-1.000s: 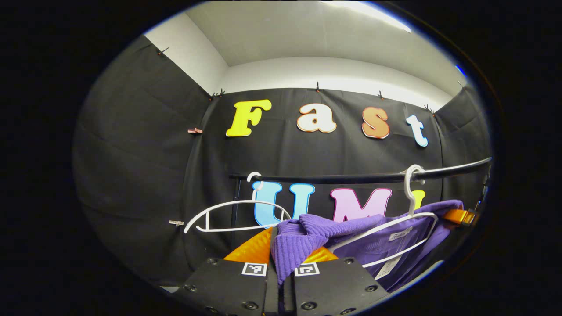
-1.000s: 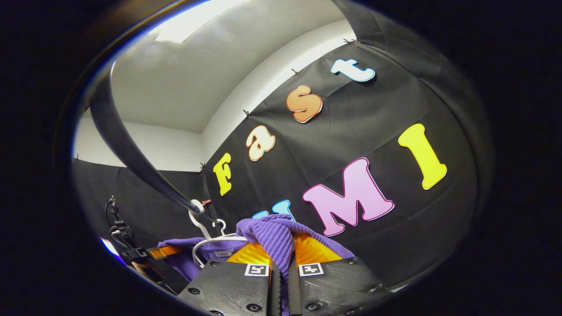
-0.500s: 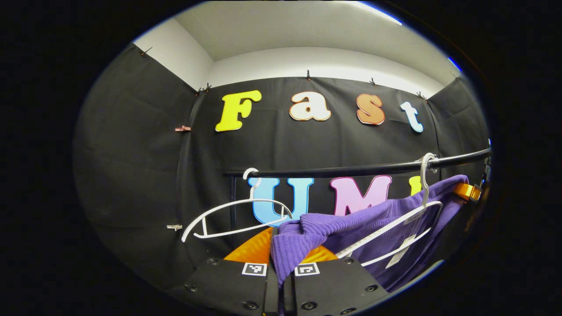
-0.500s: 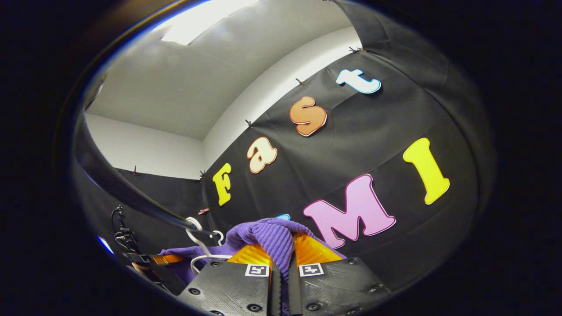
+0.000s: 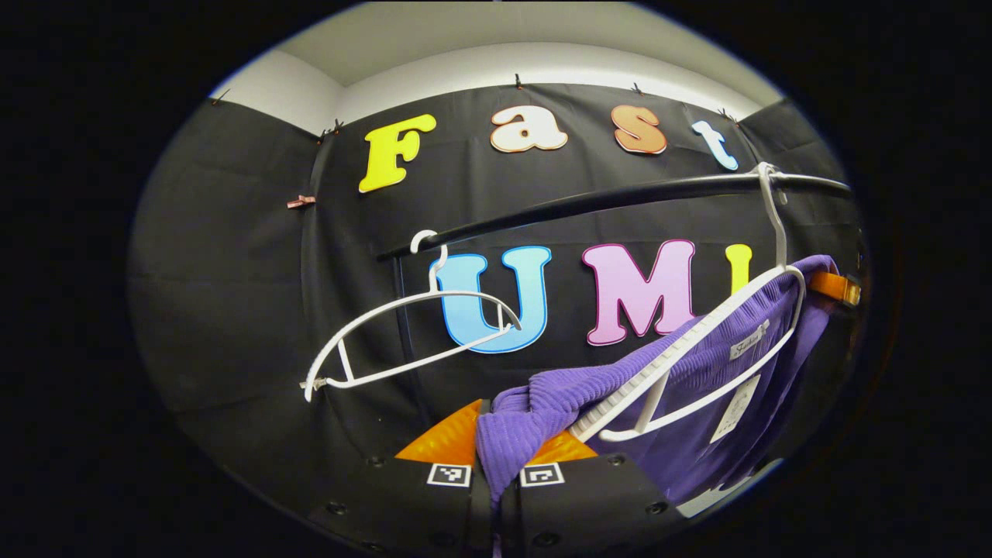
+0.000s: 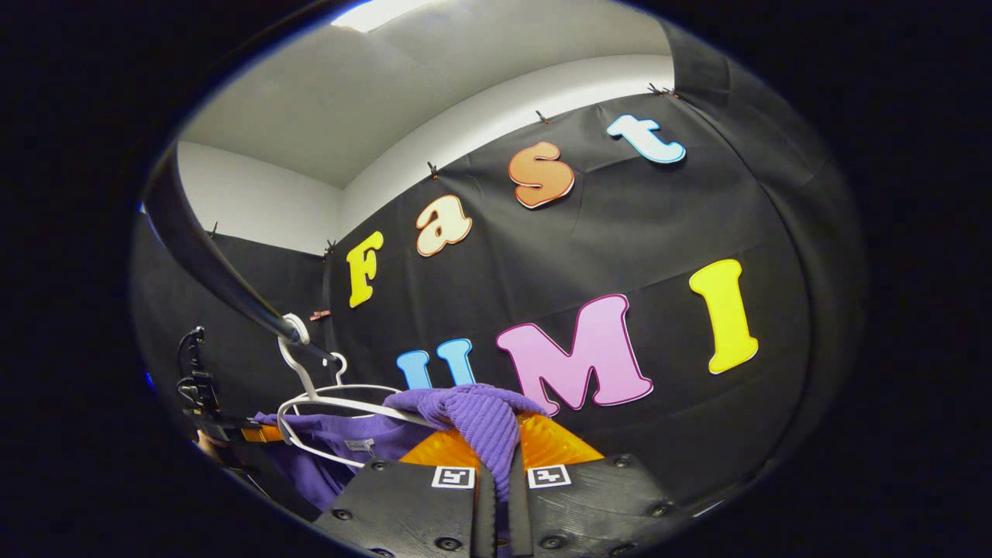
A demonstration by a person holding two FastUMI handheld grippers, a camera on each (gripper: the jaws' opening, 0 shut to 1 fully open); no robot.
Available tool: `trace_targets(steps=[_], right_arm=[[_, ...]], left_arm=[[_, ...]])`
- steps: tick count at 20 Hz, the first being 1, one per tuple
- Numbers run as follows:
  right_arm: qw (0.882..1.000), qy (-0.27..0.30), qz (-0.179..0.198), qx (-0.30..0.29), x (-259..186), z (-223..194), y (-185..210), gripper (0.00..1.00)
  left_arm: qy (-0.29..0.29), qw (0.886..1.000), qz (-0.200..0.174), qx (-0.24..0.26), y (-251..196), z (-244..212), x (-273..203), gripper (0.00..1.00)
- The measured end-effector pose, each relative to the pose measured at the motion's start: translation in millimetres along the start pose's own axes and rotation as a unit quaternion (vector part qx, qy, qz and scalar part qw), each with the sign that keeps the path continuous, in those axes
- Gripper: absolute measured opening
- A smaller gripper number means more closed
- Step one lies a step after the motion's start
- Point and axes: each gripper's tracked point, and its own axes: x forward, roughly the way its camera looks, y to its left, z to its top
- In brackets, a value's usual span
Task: Grasp the clothes on the hanger with both hands and then place them into the laundry hamper below.
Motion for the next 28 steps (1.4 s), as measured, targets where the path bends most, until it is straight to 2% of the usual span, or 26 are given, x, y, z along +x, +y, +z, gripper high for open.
trace_targets(steps=[2,3,4,8,12,18,23,28], right_arm=[[1.000,0.009,-0.001,-0.006,-0.5,-7.6,1.6,0.05],[1.000,0.015,-0.001,-0.014,-1.2,-12.0,3.7,0.05],[1.000,0.020,0.001,-0.022,-3.3,-16.4,7.1,0.10],[0.999,0.030,0.001,-0.030,-3.6,-24.9,9.8,0.10],[0.999,0.039,-0.021,-0.033,-6.8,-34.1,-5.6,0.10],[0.995,0.053,-0.068,-0.041,-21.5,-46.6,-36.3,0.10],[0.986,0.104,-0.116,-0.060,-43.5,-81.2,-63.8,0.10],[0.978,0.165,-0.110,-0.063,-65.8,-128.1,-53.4,0.10]], left_arm=[[0.001,1.000,-0.003,-0.025,4.0,-7.7,-0.7,0.08],[0.007,0.999,-0.004,-0.039,5.5,-15.8,-0.9,0.09],[0.018,0.998,-0.003,-0.054,7.2,-26.2,-2.6,0.10],[0.044,0.995,0.001,-0.090,1.8,-60.3,-11.2,0.09],[0.080,0.992,-0.011,-0.095,-29.9,-98.5,-21.9,0.09],[0.104,0.987,-0.064,-0.104,-98.6,-116.0,-36.8,0.09],[0.122,0.981,-0.101,-0.109,-138.0,-126.9,-45.2,0.10],[0.154,0.974,-0.124,-0.112,-163.9,-152.0,-59.6,0.10]])
